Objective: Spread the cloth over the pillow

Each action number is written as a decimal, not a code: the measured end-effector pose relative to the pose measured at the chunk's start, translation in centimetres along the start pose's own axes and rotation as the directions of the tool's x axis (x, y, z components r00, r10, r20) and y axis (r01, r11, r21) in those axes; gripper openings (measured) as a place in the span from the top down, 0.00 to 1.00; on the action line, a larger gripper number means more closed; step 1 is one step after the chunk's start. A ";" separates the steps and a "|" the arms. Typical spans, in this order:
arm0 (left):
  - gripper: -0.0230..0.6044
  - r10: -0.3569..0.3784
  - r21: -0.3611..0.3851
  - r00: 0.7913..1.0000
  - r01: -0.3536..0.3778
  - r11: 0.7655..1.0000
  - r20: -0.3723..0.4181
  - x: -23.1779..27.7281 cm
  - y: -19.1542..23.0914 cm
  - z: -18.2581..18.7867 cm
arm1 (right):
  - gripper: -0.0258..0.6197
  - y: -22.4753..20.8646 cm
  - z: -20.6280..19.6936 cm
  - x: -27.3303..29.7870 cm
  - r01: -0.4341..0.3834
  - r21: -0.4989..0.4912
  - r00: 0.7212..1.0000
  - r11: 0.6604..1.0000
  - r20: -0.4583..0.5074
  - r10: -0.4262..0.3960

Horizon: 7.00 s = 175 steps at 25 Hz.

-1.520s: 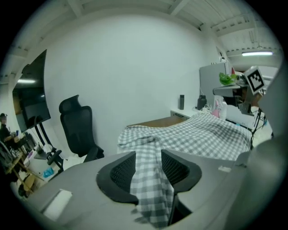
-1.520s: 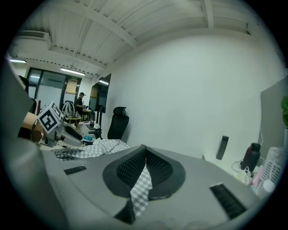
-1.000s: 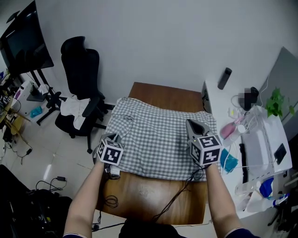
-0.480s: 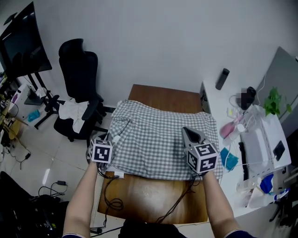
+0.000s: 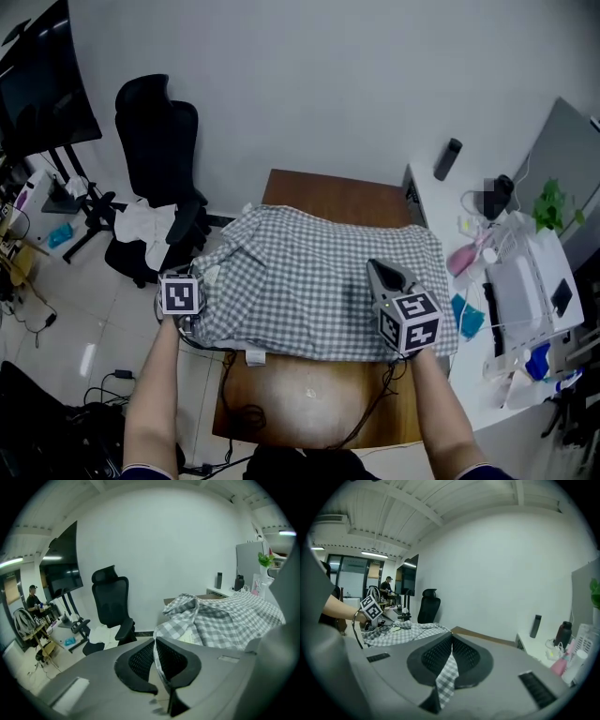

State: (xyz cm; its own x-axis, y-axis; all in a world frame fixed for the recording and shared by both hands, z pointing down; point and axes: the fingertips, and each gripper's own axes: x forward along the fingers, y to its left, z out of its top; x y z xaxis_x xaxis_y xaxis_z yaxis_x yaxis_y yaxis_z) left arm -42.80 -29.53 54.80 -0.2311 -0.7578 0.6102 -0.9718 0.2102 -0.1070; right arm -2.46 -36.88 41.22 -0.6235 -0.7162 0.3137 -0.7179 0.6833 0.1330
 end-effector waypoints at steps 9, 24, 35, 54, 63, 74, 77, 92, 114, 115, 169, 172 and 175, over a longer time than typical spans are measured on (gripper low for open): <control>0.92 -0.054 -0.065 0.997 0.050 0.997 -0.063 2.6 0.8 -2.8 | 0.96 0.9 -0.2 0.0 0.036 -0.007 0.999 0.999 -0.025 -0.036; 0.82 -0.041 -0.110 0.999 0.037 0.993 -0.031 0.2 5.0 -4.1 | 0.96 3.2 -0.5 2.3 0.001 -0.003 0.999 1.000 -0.035 -0.002; 0.75 -0.441 0.108 0.895 0.434 0.895 0.061 -4.5 -10.3 -0.7 | 0.96 4.6 0.0 2.7 -0.024 0.001 0.999 1.000 -0.024 0.024; 0.69 -0.350 0.223 0.936 0.349 0.910 -0.037 -2.4 -15.3 -3.1 | 0.96 3.9 -1.3 0.5 -0.002 0.033 1.000 0.999 -0.026 0.003; 0.93 -0.310 0.136 0.949 0.300 0.944 0.059 -3.3 -12.6 -1.1 | 0.96 3.5 -0.9 0.3 0.002 0.027 1.000 1.000 -0.019 -0.001; 0.94 -0.105 -0.030 0.993 0.107 0.994 0.056 -1.5 -1.1 -1.9 | 0.96 4.6 -0.2 0.4 -0.003 0.014 1.000 1.000 -0.019 0.003; 0.94 -0.082 -0.061 0.997 0.083 0.995 0.008 -0.2 0.9 -2.7 | 0.96 4.9 0.0 0.2 0.003 0.009 1.000 1.000 -0.019 -0.003; 0.81 -0.018 -0.146 0.992 0.001 0.989 -0.121 1.2 5.7 -6.9 | 0.96 4.0 0.0 -2.5 0.090 0.020 0.996 0.996 -0.021 -0.090; 0.95 -0.508 0.085 0.770 0.519 0.850 0.387 -17.9 -19.7 9.6 | 0.95 3.0 2.2 -10.5 0.040 0.166 0.985 0.985 0.158 -0.066; 0.95 -0.519 0.089 0.759 0.530 0.843 0.394 -18.5 -20.8 10.0 | 0.95 3.2 2.4 -10.9 0.029 0.168 0.983 0.985 0.172 -0.059; 0.95 -0.595 0.175 0.714 0.575 0.799 0.368 -21.2 -30.6 11.5 | 0.95 2.3 2.9 -11.9 -0.048 0.158 0.984 0.986 0.175 0.020; 0.95 -0.591 0.177 0.719 0.570 0.803 0.366 -21.1 -30.5 11.3 | 0.95 2.4 2.9 -11.8 -0.052 0.158 0.984 0.986 0.175 0.024; 0.95 -0.592 0.174 0.719 0.572 0.802 0.365 -21.0 -30.5 11.3 | 0.95 2.6 2.9 -11.7 -0.056 0.158 0.984 0.986 0.176 0.027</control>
State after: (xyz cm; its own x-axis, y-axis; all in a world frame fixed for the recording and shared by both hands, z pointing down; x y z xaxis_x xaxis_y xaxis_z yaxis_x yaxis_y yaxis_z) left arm -8.86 -27.01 36.37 0.3918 -0.8945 0.2155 -0.9195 -0.3723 0.1264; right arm 2.11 -27.15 35.13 -0.6875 -0.7111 0.1473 -0.7221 0.6910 -0.0348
